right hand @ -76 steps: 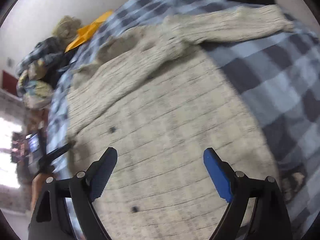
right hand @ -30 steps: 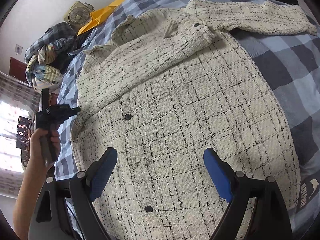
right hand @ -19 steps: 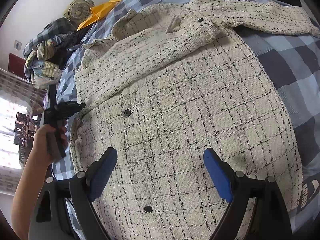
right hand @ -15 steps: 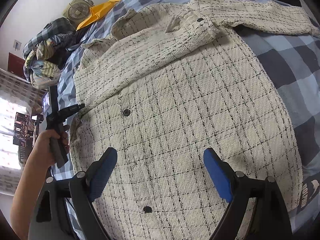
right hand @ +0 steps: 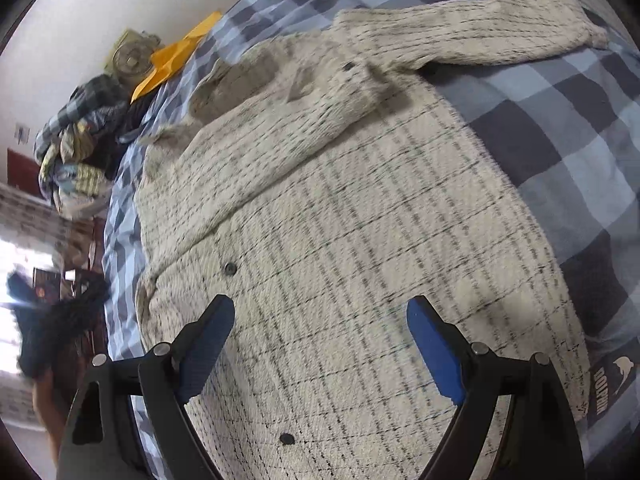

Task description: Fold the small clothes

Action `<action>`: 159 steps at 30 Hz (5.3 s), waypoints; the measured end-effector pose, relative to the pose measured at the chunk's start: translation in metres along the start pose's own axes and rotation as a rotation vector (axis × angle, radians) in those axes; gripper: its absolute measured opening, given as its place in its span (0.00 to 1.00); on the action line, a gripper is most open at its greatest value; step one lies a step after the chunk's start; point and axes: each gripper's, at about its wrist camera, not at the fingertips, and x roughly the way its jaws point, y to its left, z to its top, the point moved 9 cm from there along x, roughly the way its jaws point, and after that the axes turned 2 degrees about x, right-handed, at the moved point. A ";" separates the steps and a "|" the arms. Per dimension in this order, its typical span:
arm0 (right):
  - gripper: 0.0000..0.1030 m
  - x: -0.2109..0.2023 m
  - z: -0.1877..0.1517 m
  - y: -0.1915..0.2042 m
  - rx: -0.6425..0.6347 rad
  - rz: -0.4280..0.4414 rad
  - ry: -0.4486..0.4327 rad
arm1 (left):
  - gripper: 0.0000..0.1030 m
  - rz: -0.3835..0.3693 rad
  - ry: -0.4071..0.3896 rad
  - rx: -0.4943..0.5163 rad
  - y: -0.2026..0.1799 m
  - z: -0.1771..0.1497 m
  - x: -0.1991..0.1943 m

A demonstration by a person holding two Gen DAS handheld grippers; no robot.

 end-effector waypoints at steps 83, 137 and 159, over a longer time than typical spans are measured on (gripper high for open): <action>0.13 -0.225 0.241 -0.159 0.182 -0.094 -0.638 | 1.00 0.328 -0.092 0.145 0.022 -0.054 -0.036; 0.82 0.019 0.002 0.059 -0.103 0.021 -0.062 | 1.00 0.082 0.028 -0.339 0.131 0.074 0.073; 0.82 0.014 -0.001 0.037 0.014 0.103 -0.041 | 0.07 0.126 -0.002 -0.181 0.109 0.147 0.078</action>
